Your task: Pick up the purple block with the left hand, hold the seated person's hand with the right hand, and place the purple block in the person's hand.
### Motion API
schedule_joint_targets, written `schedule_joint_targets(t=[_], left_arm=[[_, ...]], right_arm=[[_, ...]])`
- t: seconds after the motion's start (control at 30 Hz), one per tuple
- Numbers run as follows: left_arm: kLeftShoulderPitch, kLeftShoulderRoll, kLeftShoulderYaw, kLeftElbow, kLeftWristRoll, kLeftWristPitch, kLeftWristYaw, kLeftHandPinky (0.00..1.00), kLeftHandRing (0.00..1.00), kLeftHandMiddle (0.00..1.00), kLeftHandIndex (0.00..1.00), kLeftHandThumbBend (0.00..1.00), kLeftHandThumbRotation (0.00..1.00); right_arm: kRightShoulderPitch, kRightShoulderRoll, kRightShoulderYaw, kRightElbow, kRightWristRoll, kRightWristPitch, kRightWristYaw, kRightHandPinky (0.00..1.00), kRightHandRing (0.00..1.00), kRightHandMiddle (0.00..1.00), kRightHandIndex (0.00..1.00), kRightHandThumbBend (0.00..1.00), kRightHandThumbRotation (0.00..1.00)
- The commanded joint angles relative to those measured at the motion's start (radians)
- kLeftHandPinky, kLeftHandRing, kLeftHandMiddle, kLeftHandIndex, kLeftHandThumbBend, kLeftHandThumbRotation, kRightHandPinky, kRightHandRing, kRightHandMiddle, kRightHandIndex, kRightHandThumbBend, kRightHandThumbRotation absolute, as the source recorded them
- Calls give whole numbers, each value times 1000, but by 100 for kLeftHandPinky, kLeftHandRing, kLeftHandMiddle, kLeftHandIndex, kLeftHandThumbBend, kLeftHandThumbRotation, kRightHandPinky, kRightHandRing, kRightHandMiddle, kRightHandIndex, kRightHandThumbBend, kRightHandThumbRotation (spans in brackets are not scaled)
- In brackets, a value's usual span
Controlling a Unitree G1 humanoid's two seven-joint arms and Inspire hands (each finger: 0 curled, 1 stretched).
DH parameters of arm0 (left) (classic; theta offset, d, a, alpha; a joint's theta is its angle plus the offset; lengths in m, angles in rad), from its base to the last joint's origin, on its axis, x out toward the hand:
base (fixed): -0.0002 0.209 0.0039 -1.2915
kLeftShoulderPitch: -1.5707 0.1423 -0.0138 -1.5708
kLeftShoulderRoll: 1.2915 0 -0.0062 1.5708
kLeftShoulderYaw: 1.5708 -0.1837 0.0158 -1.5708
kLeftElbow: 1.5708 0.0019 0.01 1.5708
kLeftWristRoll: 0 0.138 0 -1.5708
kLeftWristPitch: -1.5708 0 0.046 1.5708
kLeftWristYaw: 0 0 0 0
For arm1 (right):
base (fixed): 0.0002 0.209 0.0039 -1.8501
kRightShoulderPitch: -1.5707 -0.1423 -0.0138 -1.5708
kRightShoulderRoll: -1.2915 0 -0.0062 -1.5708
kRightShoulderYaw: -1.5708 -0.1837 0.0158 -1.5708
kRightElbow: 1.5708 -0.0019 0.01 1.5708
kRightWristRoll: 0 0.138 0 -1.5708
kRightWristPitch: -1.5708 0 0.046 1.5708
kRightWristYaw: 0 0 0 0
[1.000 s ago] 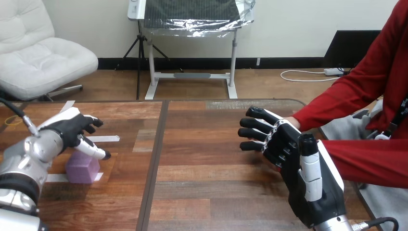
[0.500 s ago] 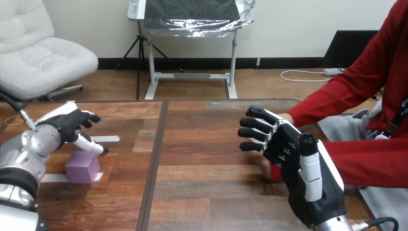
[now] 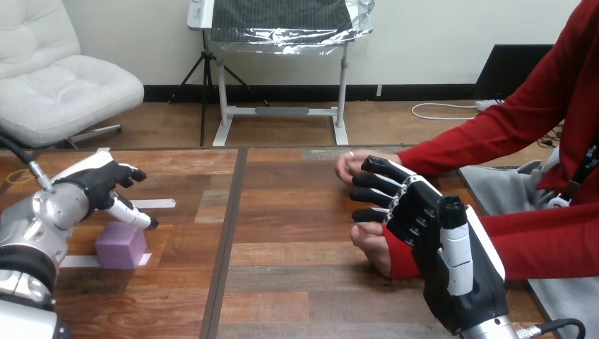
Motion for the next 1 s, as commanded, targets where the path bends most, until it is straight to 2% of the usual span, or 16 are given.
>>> schedule_joint_targets(t=[0.0,0.53,0.73,0.97], left_arm=[[-80,26,-21,-8,9,-1,3,87,94,91,89,57,0],[-84,30,-69,-12,46,3,10,80,90,90,88,60,0],[-85,34,-88,-21,57,-2,-4,77,90,89,88,60,0],[-85,32,-88,-24,45,3,-33,78,91,90,88,61,0]], right_arm=[[-59,-11,-7,-55,3,1,-2,67,76,78,81,80,100],[-60,-7,-6,-53,5,2,-4,68,76,78,81,81,100],[-60,-9,-6,-55,3,3,-3,68,76,78,81,81,100],[-60,-9,-7,-55,5,3,-2,68,76,78,81,80,100]])
